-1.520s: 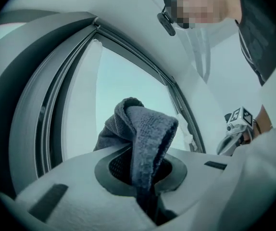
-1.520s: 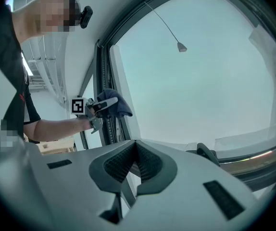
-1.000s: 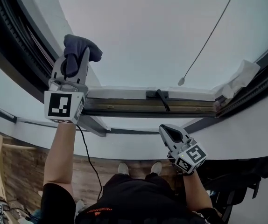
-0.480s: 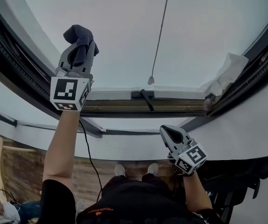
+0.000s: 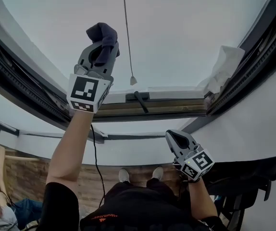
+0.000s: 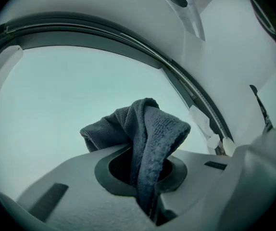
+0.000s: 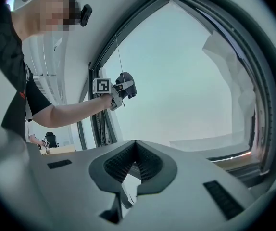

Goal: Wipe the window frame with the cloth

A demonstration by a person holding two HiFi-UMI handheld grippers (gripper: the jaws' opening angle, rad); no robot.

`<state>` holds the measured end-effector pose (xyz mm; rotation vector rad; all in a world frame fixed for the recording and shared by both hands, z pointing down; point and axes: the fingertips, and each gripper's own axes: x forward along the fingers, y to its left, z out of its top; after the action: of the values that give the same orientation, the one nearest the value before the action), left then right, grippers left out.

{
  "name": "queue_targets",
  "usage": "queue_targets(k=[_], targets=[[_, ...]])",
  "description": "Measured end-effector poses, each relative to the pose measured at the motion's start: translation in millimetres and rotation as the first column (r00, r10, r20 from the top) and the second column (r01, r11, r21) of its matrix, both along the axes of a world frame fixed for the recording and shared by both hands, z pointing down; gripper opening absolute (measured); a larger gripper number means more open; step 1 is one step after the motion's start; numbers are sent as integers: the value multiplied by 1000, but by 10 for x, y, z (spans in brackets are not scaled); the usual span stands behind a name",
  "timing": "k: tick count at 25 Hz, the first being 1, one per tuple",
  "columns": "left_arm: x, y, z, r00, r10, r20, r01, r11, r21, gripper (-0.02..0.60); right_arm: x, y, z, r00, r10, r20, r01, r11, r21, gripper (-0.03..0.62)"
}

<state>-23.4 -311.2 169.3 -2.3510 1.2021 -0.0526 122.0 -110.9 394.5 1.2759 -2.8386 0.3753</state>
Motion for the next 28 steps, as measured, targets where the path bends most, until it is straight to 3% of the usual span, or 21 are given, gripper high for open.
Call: queue_targets(k=[14,28], targets=[[1104,52,55,989,142,35,-141,990,-23,43,526,130,97,996,79,38,-79,997,-10,3],[2338,175,160,954,295,50,-293,955,-55,43,1073,249,198,985,158,66,-157,987,-24,3]])
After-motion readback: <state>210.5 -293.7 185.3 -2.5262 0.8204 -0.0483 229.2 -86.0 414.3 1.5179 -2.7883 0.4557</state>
